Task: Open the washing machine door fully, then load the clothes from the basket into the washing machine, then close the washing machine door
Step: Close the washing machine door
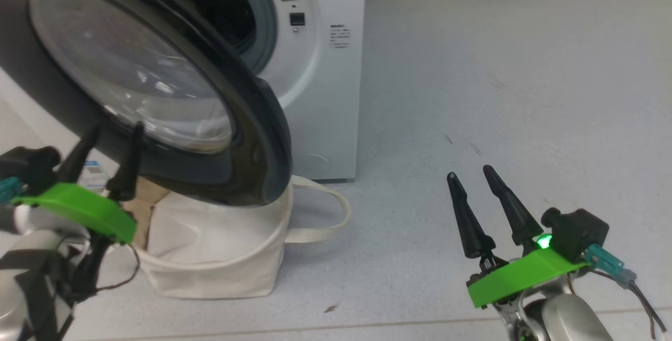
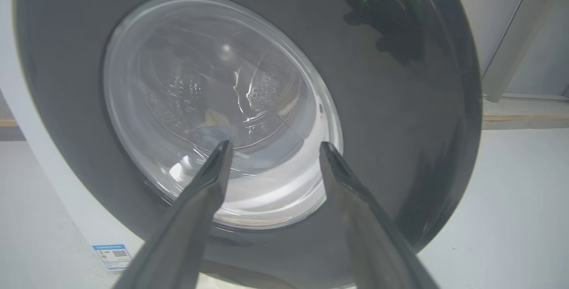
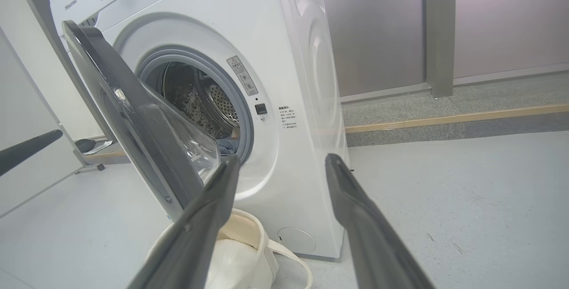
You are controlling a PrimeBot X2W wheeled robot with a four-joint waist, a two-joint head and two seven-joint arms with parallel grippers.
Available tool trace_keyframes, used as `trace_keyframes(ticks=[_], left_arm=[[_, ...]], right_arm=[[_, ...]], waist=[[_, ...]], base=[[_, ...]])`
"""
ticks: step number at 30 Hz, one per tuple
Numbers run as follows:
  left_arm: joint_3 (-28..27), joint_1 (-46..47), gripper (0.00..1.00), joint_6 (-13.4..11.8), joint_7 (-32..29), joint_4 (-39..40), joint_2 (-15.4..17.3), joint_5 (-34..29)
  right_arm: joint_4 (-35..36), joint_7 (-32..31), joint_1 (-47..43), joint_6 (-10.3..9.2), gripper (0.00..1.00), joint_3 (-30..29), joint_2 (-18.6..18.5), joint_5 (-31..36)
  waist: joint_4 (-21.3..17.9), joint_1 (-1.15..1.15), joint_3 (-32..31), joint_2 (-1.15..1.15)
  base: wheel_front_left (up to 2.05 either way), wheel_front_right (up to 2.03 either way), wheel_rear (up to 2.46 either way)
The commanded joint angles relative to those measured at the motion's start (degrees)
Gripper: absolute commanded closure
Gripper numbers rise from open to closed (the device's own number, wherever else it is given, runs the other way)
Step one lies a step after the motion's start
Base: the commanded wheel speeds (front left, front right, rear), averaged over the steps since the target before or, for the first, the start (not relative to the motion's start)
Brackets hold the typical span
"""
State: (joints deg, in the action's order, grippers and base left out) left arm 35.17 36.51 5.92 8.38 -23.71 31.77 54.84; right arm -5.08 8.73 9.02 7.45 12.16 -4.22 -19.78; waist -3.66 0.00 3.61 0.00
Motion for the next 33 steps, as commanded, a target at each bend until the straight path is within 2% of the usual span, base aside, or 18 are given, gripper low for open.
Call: trace_keyframes(ticks=[1,7,17,27,33], left_arm=[[-3.13,1.08,0.00,-1.51,2.26,1.27,4.24,-1.42],[-6.02,-4.36,0.00,-4.30,4.54,3.86,8.34,-1.29],[-11.13,-15.62,0.00,-7.73,6.17,9.27,12.23,0.66],[-16.94,-25.31,0.00,-12.32,6.59,17.28,10.93,-0.31],[-20.42,-29.91,0.00,-13.16,6.61,18.68,11.19,-1.53]], right_arm=[[1.81,0.07,0.52,0.03,0.00,0.64,-0.49,-0.44],[2.09,0.15,-0.64,0.03,0.00,-0.28,-0.60,-0.82],[2.02,0.89,-1.67,0.03,0.00,-0.74,-0.22,-1.19],[1.04,1.53,-2.23,0.03,0.00,-0.55,0.15,-1.75],[0.41,1.74,-2.01,0.03,0.00,0.16,0.07,-2.00]], waist=[[1.45,0.00,-0.95,0.00],[3.61,0.00,-1.40,0.00],[4.51,0.00,-1.84,0.00],[4.70,0.00,-2.98,0.00],[3.75,0.00,-3.59,0.00]], base=[[0.00,0.00,0.00],[0.00,0.00,0.00],[0.00,0.00,0.00],[0.00,0.00,0.00],[0.00,0.00,0.00]])
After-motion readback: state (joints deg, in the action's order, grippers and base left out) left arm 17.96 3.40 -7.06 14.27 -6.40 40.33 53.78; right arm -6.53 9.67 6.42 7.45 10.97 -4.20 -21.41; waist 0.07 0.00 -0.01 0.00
